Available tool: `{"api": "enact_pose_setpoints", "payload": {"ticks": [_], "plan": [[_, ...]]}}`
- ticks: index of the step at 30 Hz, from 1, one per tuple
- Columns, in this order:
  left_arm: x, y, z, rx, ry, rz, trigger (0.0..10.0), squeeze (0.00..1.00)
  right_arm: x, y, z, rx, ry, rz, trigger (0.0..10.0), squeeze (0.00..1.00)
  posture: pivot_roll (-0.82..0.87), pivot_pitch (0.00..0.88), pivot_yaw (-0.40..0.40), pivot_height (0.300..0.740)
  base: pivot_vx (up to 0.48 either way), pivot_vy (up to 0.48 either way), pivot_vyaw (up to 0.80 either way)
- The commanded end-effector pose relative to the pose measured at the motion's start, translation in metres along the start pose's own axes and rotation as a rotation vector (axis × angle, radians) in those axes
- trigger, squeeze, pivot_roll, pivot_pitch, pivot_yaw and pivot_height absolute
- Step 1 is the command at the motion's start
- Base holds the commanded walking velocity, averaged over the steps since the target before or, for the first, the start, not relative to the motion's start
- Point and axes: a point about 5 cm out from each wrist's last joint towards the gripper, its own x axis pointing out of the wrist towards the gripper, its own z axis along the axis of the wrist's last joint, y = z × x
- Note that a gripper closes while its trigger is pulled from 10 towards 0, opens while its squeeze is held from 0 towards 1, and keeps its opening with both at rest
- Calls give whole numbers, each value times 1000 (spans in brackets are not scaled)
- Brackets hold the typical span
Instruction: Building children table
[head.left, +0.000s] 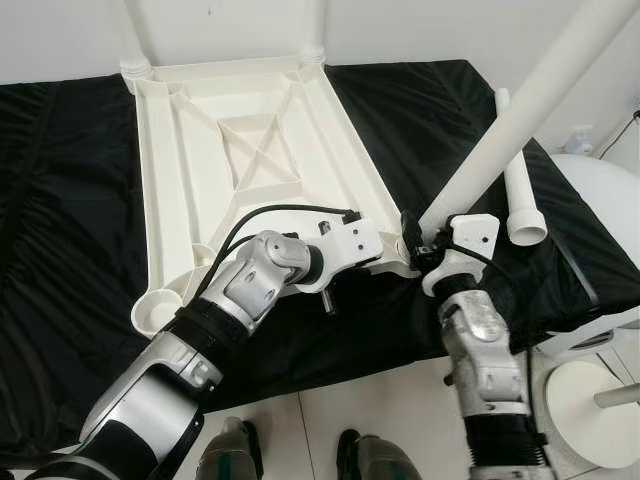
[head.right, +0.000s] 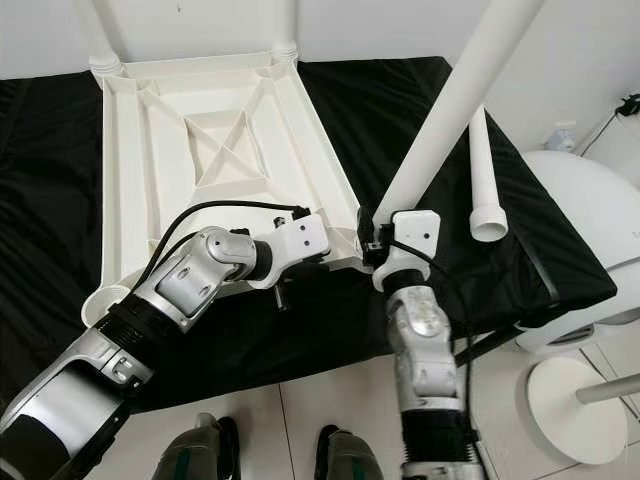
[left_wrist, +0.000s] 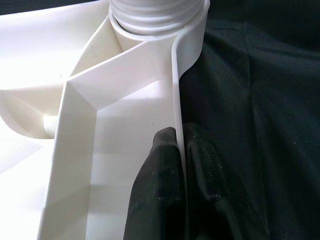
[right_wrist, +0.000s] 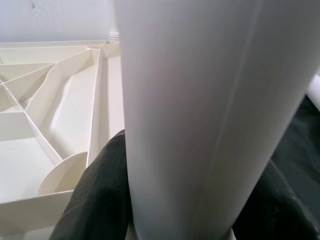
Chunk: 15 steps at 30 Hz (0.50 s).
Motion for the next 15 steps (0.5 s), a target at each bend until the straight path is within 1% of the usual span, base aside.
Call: {"api": "enact_pose_setpoints", "payload": {"ticks": [1, 6, 10, 15], "plan": [[0, 1, -2, 16, -6, 51, 10000, 0, -2, 1, 2, -10, -3, -25, 10000, 0, -7, 58, -63, 740, 0, 0, 0], [0, 1, -3, 18, -6, 51, 10000, 0, -5, 5, 0, 3, 5, -123, 10000, 0, 3, 46, -65, 740, 0, 0, 0], [-1, 1, -3, 21, -5, 49, 10000, 0, -6, 8, -2, 5, 10, -145, 10000, 0, 7, 40, -64, 740, 0, 0, 0], [-1, 0, -4, 23, -4, 46, 10000, 0, -5, 6, -3, -2, 13, -172, 10000, 0, 7, 35, -63, 740, 0, 0, 0]]}}
